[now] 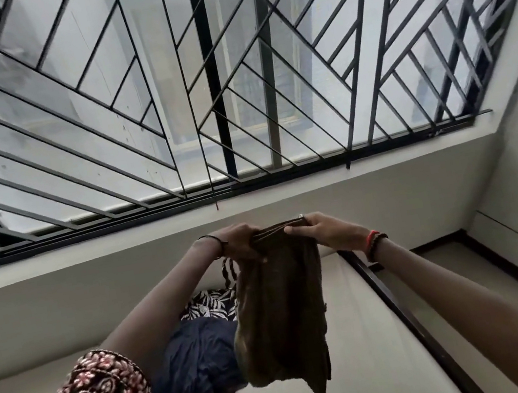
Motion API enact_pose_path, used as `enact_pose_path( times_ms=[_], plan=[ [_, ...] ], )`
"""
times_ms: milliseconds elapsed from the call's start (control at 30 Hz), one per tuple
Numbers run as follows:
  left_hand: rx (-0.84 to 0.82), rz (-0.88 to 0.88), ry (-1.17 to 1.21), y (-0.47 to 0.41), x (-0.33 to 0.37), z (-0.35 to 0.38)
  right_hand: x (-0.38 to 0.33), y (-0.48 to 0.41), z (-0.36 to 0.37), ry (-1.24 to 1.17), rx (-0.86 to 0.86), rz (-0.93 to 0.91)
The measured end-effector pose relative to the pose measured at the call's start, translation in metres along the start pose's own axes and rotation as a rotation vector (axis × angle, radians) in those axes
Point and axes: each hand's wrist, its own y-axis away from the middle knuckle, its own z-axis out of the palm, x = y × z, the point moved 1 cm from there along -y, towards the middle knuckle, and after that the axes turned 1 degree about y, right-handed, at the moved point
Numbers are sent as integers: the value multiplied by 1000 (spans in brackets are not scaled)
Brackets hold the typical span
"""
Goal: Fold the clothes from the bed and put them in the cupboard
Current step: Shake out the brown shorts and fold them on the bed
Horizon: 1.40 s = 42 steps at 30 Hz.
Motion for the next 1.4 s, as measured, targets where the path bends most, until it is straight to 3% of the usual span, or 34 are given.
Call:
enact_pose_path(
  times_ms=[167, 367, 600, 733, 900, 1100, 1233, 1400],
  plan=[
    [-62, 15, 13, -13, 5, 25, 33, 11, -11, 268, 133, -26],
    [-78, -10, -171, -31, 9, 76, 97, 16, -7, 505, 77, 56],
    [-333, 28, 133, -78, -10, 143, 175, 9, -5, 506, 6, 241],
    [-222, 18, 31, -123, -14, 152, 200, -13, -23, 505, 96, 283],
    [45, 71, -97, -180, -17, 138, 209, -47, -67, 592, 290, 135],
    [319, 212, -117, -219, -33, 137, 231, -68, -97, 616, 382, 36],
    [354, 344, -107, -214, -53, 220, 297, -52, -59, 723, 361, 124],
    [154, 315, -75, -172, -70, 390, 422, -5, 40, 792, 166, 279]
  ],
)
